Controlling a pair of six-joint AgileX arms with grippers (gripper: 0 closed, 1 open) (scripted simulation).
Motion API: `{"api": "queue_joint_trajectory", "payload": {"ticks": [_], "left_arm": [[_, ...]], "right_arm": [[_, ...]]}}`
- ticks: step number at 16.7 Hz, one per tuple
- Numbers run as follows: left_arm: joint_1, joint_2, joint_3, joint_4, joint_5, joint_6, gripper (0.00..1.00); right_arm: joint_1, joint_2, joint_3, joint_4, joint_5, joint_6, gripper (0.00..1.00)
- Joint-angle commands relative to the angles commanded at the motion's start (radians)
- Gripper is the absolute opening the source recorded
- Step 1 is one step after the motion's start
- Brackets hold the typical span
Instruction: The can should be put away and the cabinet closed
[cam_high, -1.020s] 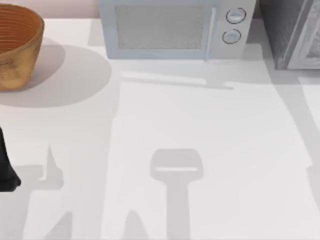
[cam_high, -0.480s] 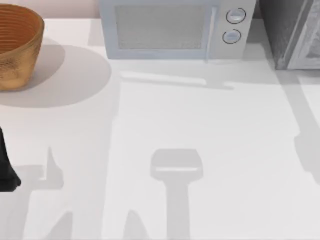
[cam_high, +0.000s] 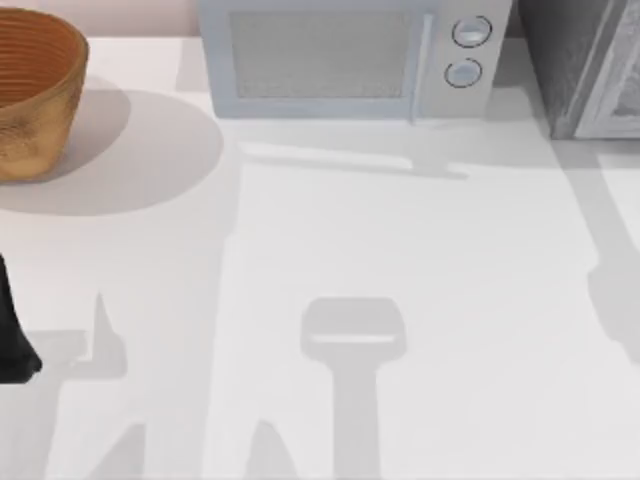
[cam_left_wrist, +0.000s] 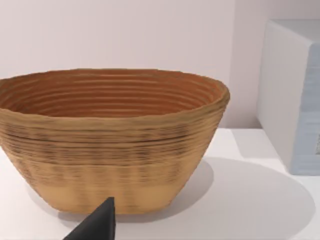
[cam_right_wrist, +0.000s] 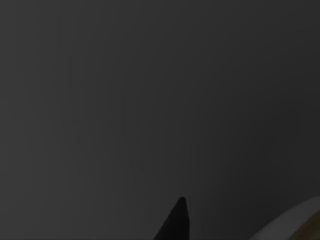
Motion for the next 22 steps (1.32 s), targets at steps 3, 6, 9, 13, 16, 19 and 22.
{"api": "queue_joint_trajectory", "payload": {"ticks": [3,6,9,13,16,19,22], "left_arm": [[0.0,0.0,0.0,0.0,0.0,0.0,1.0],[0.0,0.0,0.0,0.0,0.0,0.0,1.0],[0.0,0.0,0.0,0.0,0.0,0.0,1.0],[0.0,0.0,0.0,0.0,0.0,0.0,1.0],[0.0,0.0,0.0,0.0,0.0,0.0,1.0],[0.0,0.0,0.0,0.0,0.0,0.0,1.0],[0.0,0.0,0.0,0.0,0.0,0.0,1.0]], "right_arm": [[0.0,0.0,0.0,0.0,0.0,0.0,0.38],[0.0,0.0,0.0,0.0,0.0,0.0,0.6],[0.0,0.0,0.0,0.0,0.0,0.0,0.83],[0.0,0.0,0.0,0.0,0.0,0.0,1.0],[0.0,0.0,0.0,0.0,0.0,0.0,1.0],[0.0,0.0,0.0,0.0,0.0,0.0,1.0],[-0.001,-0.009,-0.01,0.003,-0.001,0.0,1.0]]}}
